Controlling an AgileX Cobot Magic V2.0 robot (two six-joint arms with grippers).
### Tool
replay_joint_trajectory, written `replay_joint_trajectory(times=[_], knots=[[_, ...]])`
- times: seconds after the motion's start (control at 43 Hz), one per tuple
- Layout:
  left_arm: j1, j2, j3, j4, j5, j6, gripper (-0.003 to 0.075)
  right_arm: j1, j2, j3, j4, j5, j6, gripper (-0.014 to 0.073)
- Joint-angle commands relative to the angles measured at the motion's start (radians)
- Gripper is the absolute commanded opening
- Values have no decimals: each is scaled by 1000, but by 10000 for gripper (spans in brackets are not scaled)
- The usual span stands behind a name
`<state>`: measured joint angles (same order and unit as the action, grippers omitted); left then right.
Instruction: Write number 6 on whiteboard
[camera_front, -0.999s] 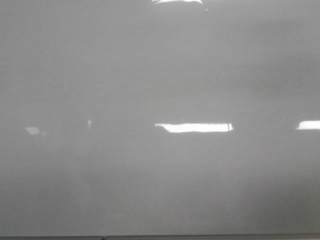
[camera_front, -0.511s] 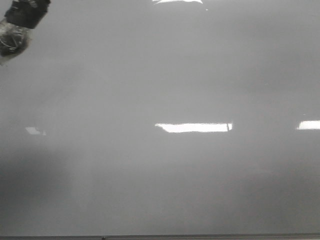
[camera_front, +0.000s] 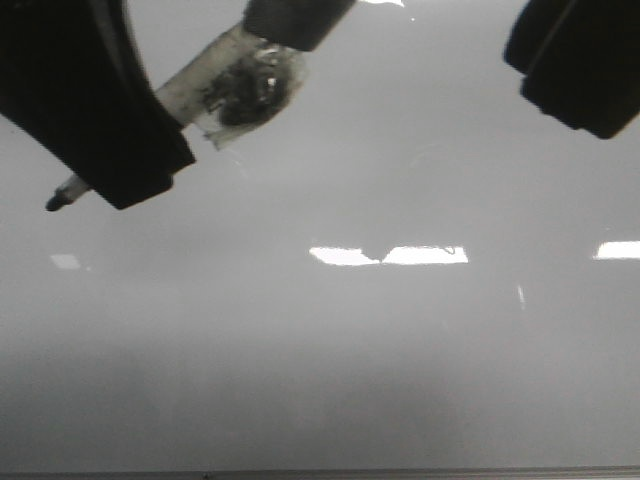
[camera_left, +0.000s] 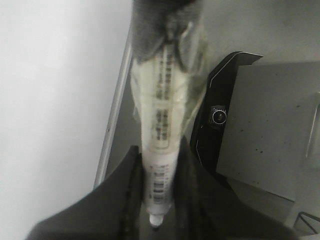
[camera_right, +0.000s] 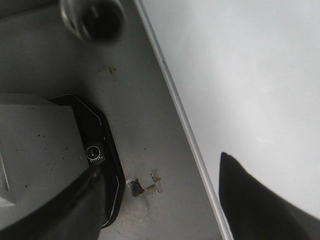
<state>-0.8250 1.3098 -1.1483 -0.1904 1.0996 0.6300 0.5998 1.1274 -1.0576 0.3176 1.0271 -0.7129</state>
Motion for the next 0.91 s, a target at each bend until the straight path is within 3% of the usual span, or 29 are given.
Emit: replay_joint_trajectory(times=[0.0,0.186,0.348,0.883], knots=[[-49,-10,-47,-18,-36,1,-3,64,15,-66,55,-36,-39,497],[-97,-6,-49,-6,-71,1,-3,149,66,-119,74,-57,-54,497],[-108,-6,-49,0,-76,1,-3,159,78,-127,99,-76,-54,482],[-108,-6,-49,29,-87,1,10,159,78,-127,101,-59,-54,37]])
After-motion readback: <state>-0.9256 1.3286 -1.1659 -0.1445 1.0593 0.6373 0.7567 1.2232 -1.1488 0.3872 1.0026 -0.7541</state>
